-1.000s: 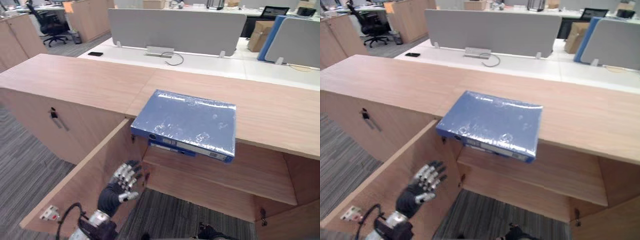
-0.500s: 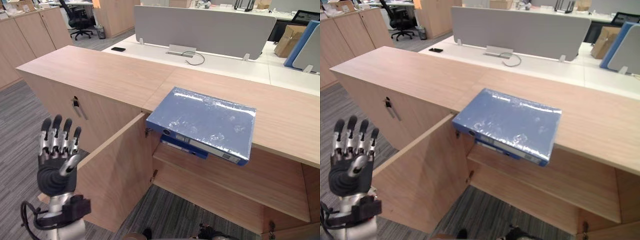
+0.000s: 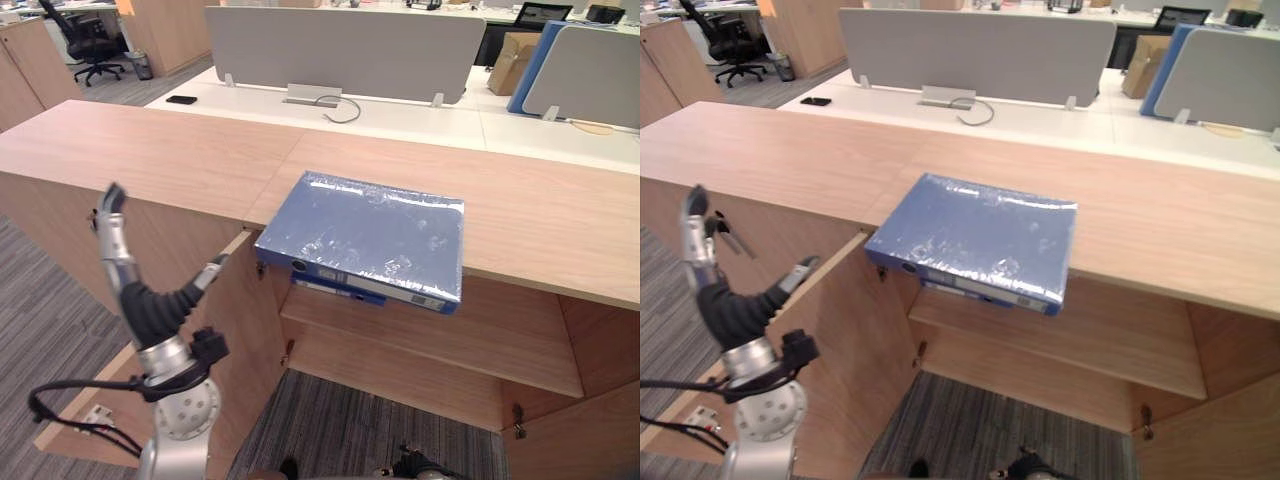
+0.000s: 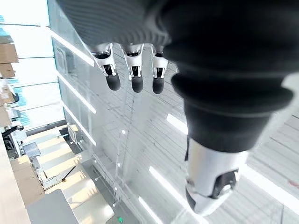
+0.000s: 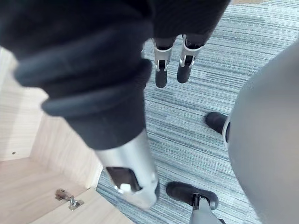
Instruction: Walk over to the cabinet, pick up the folder, carry it to the office cabinet, place the folder inside the office cabinet, then close the office cabinet door
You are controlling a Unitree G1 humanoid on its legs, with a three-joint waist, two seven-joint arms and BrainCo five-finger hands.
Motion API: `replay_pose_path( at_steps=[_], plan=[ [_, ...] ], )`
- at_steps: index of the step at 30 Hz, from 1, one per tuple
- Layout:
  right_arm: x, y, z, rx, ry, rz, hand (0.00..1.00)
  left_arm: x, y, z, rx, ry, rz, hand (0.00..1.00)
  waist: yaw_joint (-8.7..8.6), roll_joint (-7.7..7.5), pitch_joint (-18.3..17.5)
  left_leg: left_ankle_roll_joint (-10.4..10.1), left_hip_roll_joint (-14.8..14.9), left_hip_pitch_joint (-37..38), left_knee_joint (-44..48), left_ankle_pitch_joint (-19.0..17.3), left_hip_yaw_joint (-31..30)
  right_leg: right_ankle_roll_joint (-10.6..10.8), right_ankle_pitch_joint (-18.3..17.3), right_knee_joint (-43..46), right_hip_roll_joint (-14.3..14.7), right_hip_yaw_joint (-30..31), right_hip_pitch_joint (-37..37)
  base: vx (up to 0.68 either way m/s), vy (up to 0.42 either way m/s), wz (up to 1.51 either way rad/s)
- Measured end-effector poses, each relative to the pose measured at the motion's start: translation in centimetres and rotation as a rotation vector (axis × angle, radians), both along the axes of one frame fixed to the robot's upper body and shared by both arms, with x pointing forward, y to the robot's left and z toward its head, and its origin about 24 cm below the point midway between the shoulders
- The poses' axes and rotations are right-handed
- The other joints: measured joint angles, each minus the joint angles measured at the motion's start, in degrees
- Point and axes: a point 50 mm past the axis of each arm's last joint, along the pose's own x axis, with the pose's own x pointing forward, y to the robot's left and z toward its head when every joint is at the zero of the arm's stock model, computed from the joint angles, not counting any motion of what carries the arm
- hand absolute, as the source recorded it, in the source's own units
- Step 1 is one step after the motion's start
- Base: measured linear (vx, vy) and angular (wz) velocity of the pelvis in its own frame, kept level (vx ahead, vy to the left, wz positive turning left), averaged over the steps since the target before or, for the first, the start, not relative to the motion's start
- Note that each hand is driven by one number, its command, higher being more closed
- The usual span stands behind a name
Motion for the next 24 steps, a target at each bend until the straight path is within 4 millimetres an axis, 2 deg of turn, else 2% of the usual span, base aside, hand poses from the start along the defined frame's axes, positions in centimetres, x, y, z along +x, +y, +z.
replay_pose_path(
  at_steps=[2,6,11,15,20,24],
  plan=[
    [-0.2,-0.1,-0.1,-0.010,0.009,0.025,0.00,0.4,-0.9,-0.8,0.108,0.041,0.005,0.00,-0.09,0.03,-0.44,-0.01,0.22,0.68,-0.64,0.01,0.42,-0.02,0.01,0.16,-0.01,0.72,0.01,-0.03,0.019,-0.14],
    [-0.4,-0.2,-0.1,-0.026,0.016,0.073,0.00,0.8,-1.3,-1.9,0.230,0.088,0.023,0.00,-0.39,0.07,-1.43,-0.01,0.28,1.21,-0.96,0.04,0.85,-0.04,-0.01,0.42,-0.06,1.24,0.06,-0.05,0.024,-0.07],
    [-0.6,-0.2,-0.2,-0.025,0.019,0.077,0.00,1.7,-1.8,-3.2,0.275,0.149,0.022,0.00,-0.62,0.10,-2.06,-0.10,0.35,2.04,-2.43,0.94,0.92,-0.05,-0.02,0.50,-0.08,1.41,-0.03,-0.04,0.022,-0.01],
    [-0.5,-0.1,-0.1,-0.028,0.015,0.105,0.00,2.8,-2.4,-4.4,0.374,0.191,-0.015,0.00,-1.06,0.26,-2.62,-0.17,0.40,4.31,-6.90,3.15,0.96,-0.09,0.00,0.24,0.56,1.61,0.01,-0.01,0.000,-0.03],
    [-0.3,0.0,-0.1,-0.026,0.006,0.106,0.00,3.6,-2.6,-5.0,0.475,0.219,-0.040,0.00,-1.59,0.26,-2.62,-0.18,0.38,4.30,-6.91,3.15,1.11,-0.28,0.15,-0.31,0.75,1.74,0.11,0.00,0.001,-0.01],
    [0.0,0.0,0.0,-0.028,-0.006,0.107,0.00,4.3,-2.5,-5.4,0.508,0.239,-0.038,0.00,-2.63,0.42,-2.68,-0.22,0.57,4.31,-6.96,3.14,1.21,-0.70,0.48,-1.26,1.13,1.75,0.49,0.00,0.000,0.00]
  ],
)
